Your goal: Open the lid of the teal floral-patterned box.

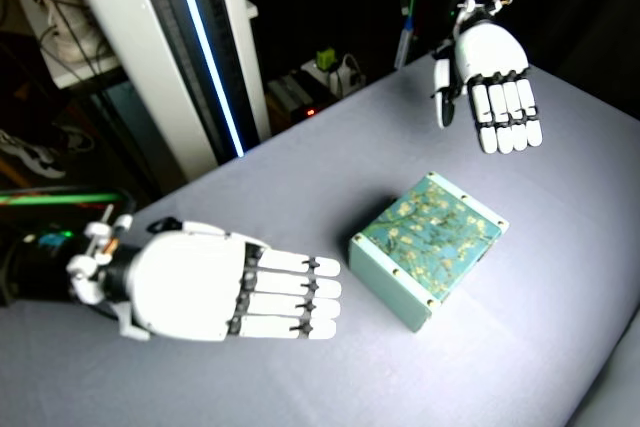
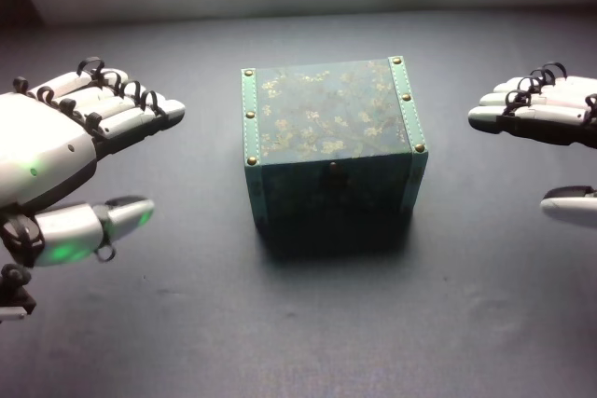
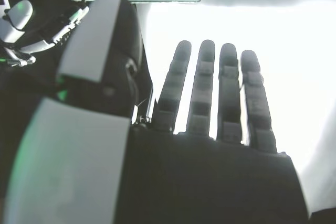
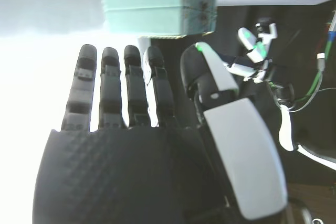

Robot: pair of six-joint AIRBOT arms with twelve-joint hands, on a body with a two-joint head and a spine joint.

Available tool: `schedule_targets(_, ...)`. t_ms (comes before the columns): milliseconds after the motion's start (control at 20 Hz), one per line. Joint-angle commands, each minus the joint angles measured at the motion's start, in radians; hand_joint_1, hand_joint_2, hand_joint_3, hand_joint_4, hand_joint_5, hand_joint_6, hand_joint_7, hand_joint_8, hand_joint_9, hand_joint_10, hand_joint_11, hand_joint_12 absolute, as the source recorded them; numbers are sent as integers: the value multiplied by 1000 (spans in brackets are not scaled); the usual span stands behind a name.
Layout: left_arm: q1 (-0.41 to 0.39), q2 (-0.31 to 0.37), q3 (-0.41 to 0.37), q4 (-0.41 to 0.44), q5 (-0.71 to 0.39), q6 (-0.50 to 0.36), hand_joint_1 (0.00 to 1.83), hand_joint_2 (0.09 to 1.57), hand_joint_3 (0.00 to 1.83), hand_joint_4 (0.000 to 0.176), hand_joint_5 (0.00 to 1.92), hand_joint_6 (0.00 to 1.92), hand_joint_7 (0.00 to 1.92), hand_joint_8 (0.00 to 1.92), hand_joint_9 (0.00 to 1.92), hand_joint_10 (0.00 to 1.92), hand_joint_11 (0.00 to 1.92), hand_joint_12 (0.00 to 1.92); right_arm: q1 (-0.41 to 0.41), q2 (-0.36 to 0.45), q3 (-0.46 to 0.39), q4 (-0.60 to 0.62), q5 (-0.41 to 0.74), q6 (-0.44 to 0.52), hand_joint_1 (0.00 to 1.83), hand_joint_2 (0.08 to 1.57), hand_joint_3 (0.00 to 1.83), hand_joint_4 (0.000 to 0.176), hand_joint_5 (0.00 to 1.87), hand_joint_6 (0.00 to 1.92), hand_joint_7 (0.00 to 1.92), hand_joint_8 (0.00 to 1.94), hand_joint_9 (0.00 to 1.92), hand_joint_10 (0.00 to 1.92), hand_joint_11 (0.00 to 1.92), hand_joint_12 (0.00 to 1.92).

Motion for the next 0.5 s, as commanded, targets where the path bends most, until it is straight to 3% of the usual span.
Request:
schedule_targets(0,-3,5,8,-17,-124,-5,194,1461,12,0,127,4,188,3,184,10,0,159,15,1,6,39,99,9,517,1363,16,0,74,8,39,6,6,2,29,14)
schedule_targets(150,0,3,10,-22,-127,-7,382,1441,0,0,154,3,199,3,197,3,16,196,26,-3,6,25,93,9,473,1370,7,0,59,0,34,2,5,2,25,13)
schedule_targets(200,-10,0,12,3,-103,-14,308,1457,4,0,134,1,226,9,242,14,28,221,31,-6,8,20,87,9,451,1366,4,0,57,0,33,1,0,0,22,12)
schedule_targets(250,-17,-4,13,15,-86,-14,198,1459,0,0,143,0,241,2,221,7,5,381,32,-9,10,18,83,9,451,1367,3,0,51,0,24,0,0,0,10,7)
schedule_targets(400,-41,-31,40,40,-38,-35,173,1453,0,0,97,3,199,4,187,3,0,677,36,-22,20,-5,59,16,349,1382,6,0,35,0,0,0,0,0,10,8)
schedule_targets(450,-52,-37,50,60,-16,-53,139,1462,3,0,109,6,225,10,225,14,0,656,40,-26,23,-18,46,20,329,1378,3,0,30,0,0,0,0,0,12,9)
